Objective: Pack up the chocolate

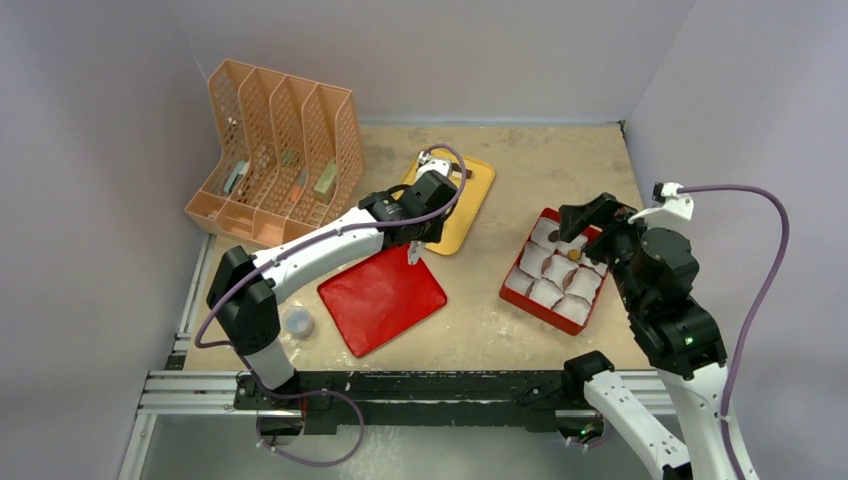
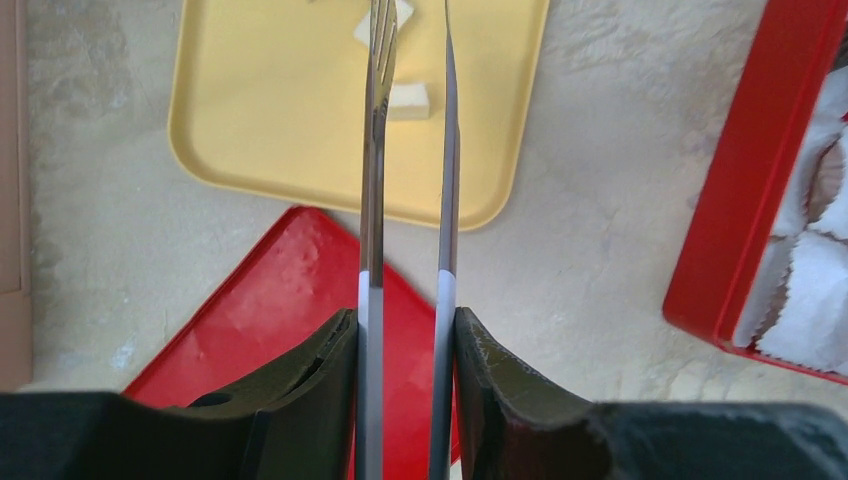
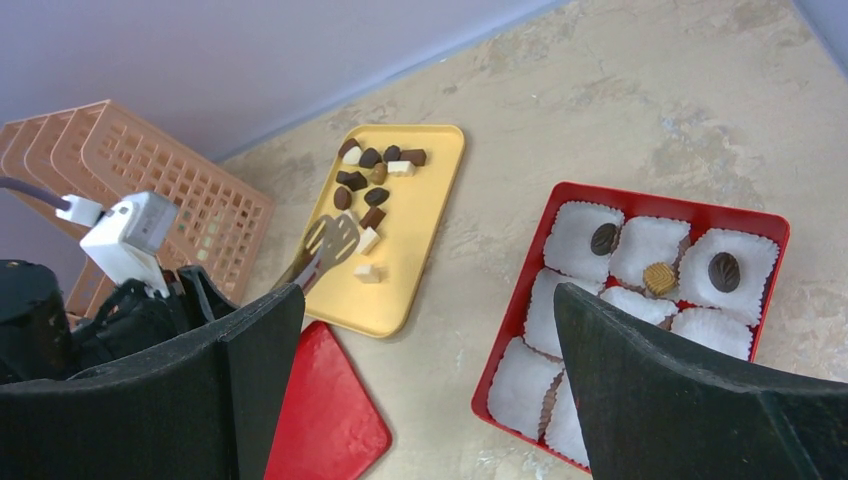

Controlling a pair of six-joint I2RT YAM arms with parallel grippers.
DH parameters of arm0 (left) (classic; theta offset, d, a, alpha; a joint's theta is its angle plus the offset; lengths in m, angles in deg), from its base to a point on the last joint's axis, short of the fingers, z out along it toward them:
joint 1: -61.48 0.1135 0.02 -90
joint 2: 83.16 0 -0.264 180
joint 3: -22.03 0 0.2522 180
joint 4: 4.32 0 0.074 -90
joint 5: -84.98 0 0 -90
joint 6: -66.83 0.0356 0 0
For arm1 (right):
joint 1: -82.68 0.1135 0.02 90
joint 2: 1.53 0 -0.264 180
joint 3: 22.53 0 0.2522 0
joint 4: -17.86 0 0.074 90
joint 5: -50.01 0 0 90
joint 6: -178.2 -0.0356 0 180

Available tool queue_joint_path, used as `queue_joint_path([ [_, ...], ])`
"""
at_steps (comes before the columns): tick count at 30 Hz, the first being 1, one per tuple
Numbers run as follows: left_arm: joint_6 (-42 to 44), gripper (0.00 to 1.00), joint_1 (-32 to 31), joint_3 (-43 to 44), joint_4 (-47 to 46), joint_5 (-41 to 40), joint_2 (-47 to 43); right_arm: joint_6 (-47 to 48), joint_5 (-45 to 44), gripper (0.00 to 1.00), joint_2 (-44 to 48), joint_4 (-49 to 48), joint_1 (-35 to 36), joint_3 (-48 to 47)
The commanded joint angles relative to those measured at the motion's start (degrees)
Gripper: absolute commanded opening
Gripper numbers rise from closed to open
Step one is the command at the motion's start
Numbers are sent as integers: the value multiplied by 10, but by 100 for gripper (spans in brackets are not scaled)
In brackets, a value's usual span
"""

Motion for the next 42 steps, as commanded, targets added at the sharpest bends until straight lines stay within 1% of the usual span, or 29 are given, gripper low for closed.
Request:
queue_joint_path([
  [1, -10, 36, 1, -13, 0, -19, -20, -4, 2, 96, -6, -31, 1, 1],
  [5, -6, 36, 1, -18, 8, -23, -6, -6, 5, 96, -6, -29, 2, 2],
  [12, -1, 36, 2, -24, -6, -5, 11, -7, 5, 96, -2, -25, 1, 4],
  [19, 6, 37, 3, -41, -16, -11, 26, -6, 2, 96, 7, -21, 1, 5],
  [25, 7, 38, 2, -52, -43, 26, 37, -7, 2, 96, 6, -19, 2, 5],
  [37, 4, 38, 3, -53, -30, 26, 36, -8, 1, 96, 7, -21, 1, 8],
  [42, 3, 29, 3, -50, -26, 25, 31, -7, 1, 96, 3, -24, 1, 9],
])
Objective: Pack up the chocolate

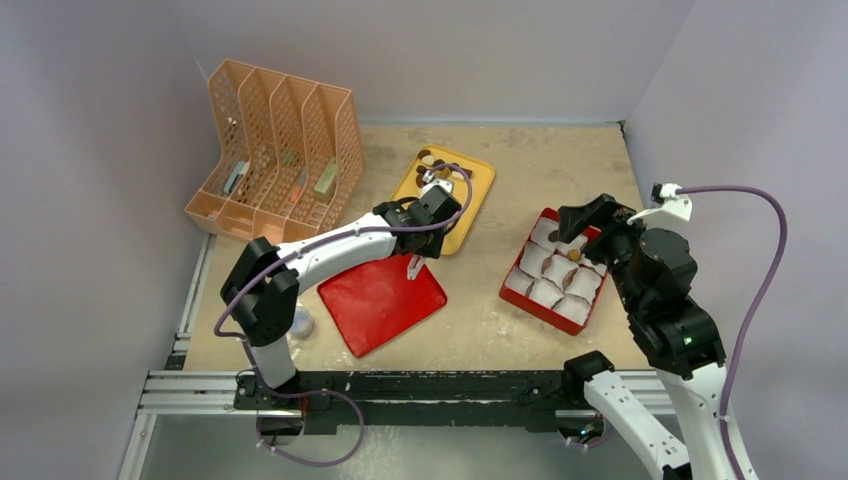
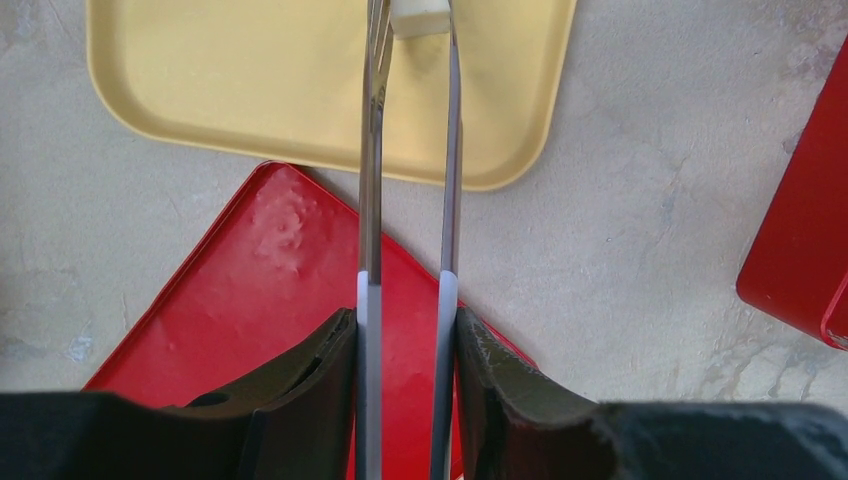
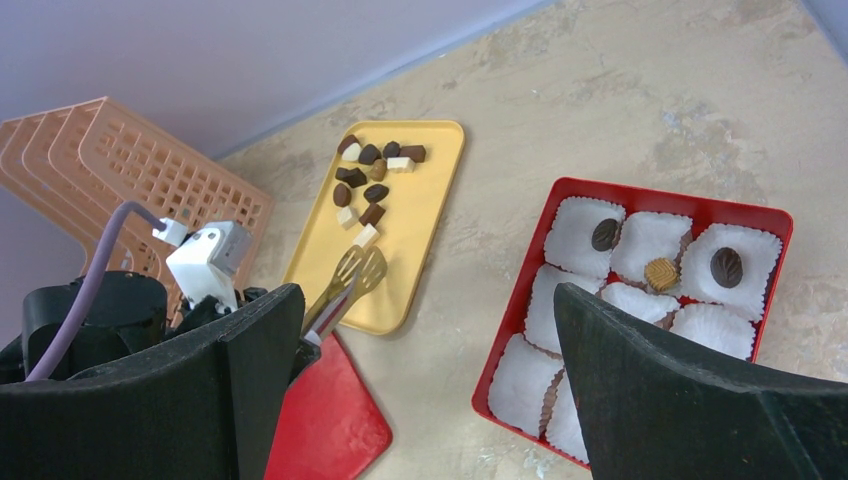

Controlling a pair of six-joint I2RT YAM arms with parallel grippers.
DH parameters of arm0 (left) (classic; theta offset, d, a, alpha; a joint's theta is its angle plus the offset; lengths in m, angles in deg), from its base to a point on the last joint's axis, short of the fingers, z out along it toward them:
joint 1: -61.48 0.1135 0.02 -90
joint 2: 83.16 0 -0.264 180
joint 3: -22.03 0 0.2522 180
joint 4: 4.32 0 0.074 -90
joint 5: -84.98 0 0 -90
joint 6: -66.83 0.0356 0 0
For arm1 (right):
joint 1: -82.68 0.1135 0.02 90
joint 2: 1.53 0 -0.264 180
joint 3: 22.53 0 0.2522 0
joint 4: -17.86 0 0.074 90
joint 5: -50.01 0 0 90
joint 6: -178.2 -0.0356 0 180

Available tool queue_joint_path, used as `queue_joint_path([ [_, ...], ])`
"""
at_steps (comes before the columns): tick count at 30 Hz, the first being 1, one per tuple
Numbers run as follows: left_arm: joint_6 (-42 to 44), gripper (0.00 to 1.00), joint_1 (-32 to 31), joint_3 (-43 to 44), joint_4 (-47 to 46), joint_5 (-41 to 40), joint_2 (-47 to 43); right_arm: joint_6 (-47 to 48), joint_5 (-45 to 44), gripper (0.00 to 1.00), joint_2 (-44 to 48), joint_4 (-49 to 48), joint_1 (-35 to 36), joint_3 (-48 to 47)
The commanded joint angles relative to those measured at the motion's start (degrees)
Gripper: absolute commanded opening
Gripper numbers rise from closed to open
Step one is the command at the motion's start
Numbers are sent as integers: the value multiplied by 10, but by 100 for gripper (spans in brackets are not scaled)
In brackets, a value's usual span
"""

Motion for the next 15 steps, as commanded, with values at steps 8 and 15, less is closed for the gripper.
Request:
queue_joint_path([
  [8, 3, 26, 2, 18, -11, -2, -40, -3, 0, 96, -1, -26, 1, -1],
  [15, 11, 24, 2, 37, -22, 24, -63, -4, 0, 96, -1, -26, 1, -2],
])
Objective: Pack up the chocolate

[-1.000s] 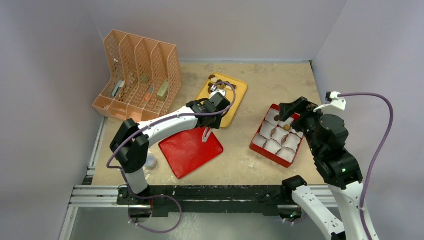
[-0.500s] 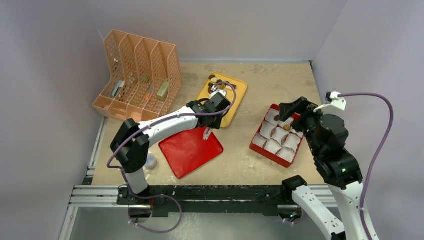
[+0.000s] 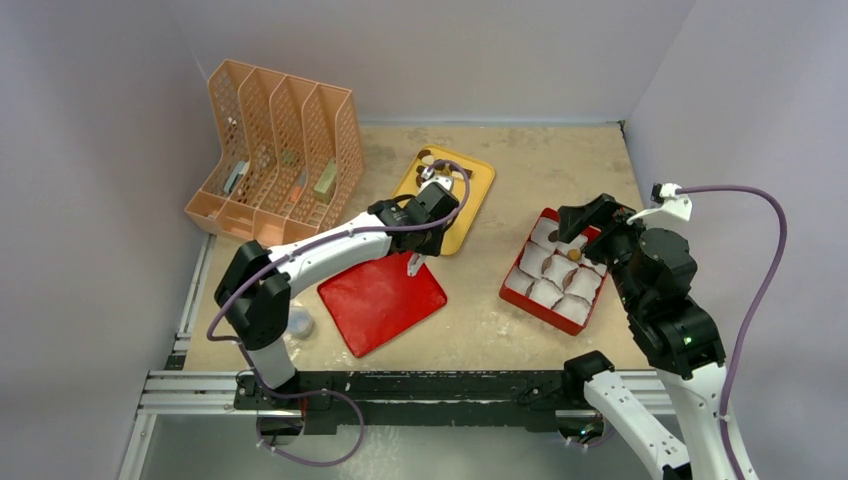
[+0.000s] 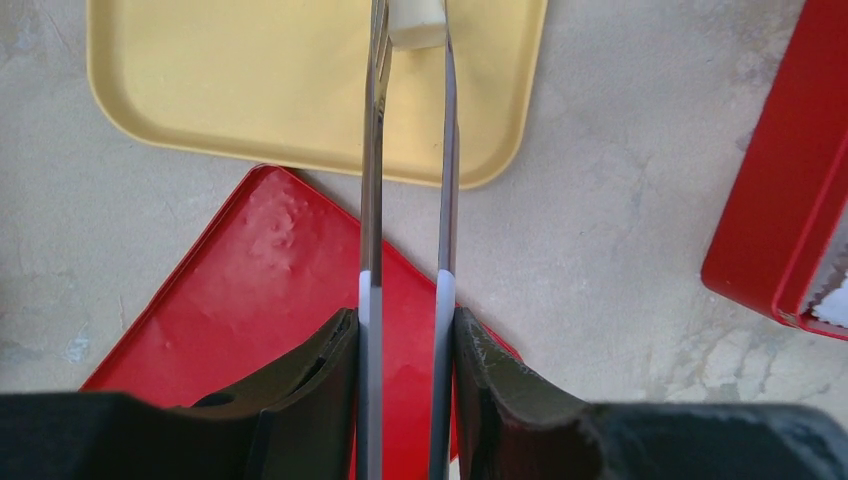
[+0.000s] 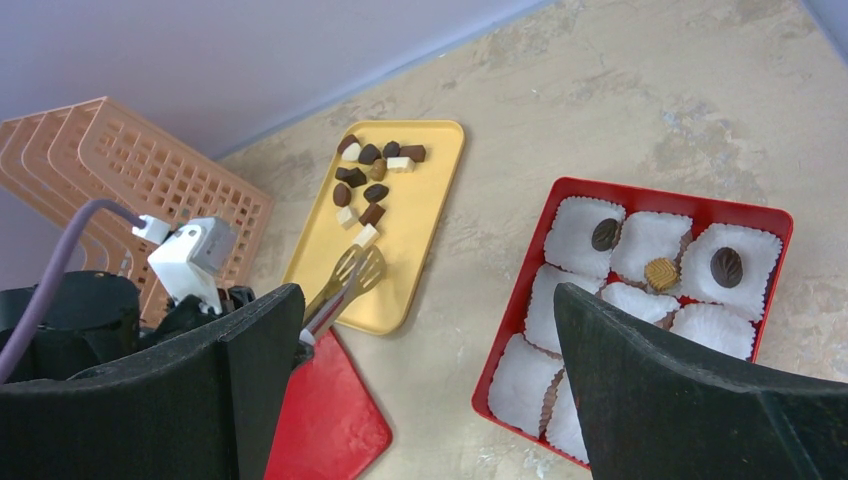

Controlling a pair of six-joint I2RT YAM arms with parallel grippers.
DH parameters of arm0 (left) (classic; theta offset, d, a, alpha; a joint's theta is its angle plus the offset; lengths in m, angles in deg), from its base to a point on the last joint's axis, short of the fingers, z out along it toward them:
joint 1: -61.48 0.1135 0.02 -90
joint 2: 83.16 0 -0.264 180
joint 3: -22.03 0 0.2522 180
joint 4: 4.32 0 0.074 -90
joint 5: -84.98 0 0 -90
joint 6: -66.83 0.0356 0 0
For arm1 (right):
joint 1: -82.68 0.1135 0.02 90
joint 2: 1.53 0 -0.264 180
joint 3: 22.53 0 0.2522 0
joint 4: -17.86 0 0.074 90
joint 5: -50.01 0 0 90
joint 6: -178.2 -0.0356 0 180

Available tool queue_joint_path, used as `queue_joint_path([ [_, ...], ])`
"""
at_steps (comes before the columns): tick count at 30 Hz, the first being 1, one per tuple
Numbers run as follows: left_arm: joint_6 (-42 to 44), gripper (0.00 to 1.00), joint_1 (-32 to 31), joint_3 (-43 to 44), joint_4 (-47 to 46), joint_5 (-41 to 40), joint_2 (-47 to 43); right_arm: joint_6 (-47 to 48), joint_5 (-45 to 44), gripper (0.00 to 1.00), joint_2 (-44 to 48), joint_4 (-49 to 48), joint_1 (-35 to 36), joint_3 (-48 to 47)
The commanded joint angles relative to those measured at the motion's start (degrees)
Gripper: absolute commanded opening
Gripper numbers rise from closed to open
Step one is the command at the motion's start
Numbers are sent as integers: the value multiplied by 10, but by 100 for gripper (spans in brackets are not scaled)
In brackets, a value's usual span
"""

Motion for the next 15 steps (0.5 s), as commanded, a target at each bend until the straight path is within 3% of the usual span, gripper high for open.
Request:
queue_joint_path([
  [1, 11, 24, 2, 36, -29, 23, -52, -3, -1, 96, 0, -25, 1, -2],
  [15, 13, 23, -26, 35, -108, 120, -76, -2, -1, 96, -1, -23, 1, -4],
])
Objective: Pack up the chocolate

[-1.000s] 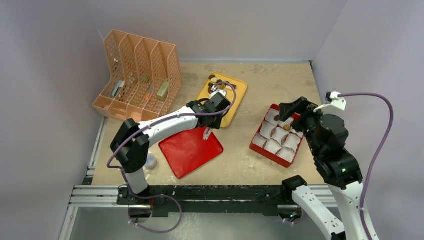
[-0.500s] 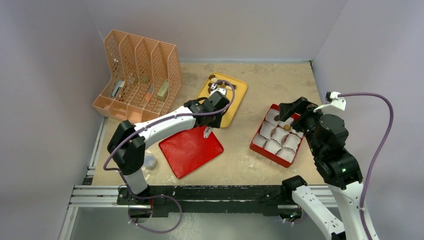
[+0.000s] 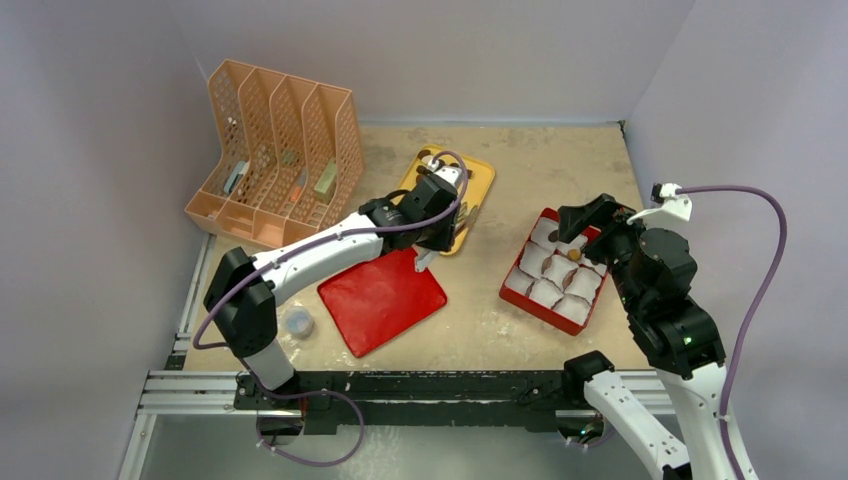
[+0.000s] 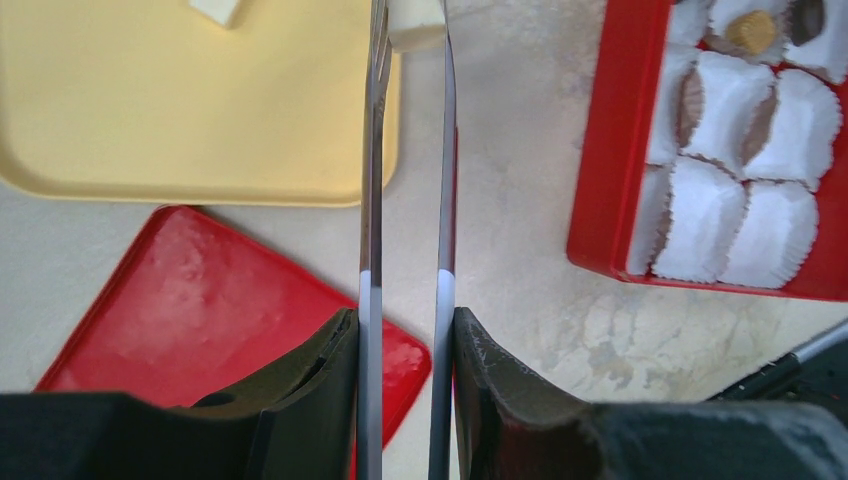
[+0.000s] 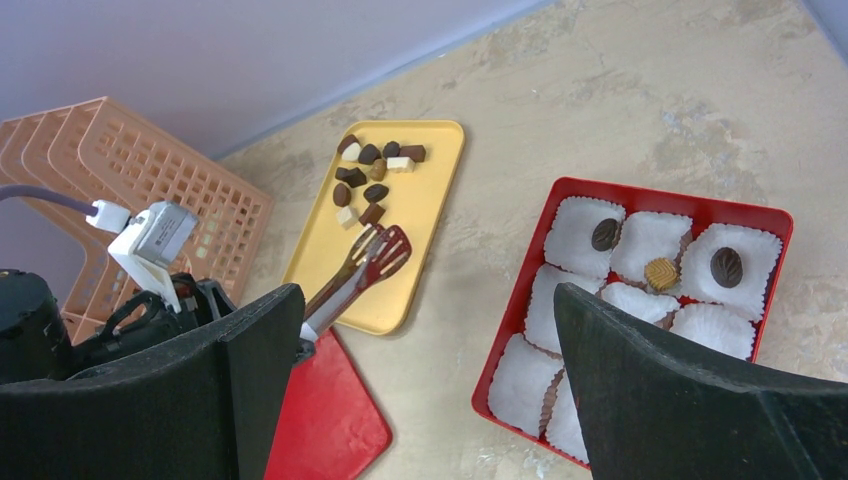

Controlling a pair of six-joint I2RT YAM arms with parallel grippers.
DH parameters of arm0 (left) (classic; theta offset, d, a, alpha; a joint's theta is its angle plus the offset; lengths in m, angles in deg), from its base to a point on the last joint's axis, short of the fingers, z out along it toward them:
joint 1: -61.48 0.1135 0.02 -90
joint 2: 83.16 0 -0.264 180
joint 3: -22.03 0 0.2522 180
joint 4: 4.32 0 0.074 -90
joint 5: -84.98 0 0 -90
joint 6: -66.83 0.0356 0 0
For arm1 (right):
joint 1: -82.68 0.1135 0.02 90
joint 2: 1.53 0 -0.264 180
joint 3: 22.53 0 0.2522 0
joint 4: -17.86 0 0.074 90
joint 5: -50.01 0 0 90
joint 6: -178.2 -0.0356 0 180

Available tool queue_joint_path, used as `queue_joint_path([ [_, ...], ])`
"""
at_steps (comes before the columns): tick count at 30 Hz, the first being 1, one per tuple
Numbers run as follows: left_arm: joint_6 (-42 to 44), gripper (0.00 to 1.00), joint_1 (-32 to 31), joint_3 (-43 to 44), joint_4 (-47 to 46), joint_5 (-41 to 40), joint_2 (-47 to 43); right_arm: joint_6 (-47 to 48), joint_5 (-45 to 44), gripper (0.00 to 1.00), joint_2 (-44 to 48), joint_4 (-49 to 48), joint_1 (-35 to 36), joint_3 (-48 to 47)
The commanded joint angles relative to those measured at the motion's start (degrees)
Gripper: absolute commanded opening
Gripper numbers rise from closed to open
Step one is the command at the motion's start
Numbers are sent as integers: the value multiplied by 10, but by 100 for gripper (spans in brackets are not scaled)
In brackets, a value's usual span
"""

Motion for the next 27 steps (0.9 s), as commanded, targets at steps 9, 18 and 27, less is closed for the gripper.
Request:
queue_joint_path([
  [9, 10, 23, -82, 31, -121, 62, -21, -1, -3, 96, 2, -22, 1, -1],
  [18, 22, 24, -105, 54, -124, 59, 20, -2, -5, 96, 9, -17, 1, -1],
  [27, 36, 24, -127, 72, -120, 34, 56, -2, -8, 96, 16, -11, 1, -1],
])
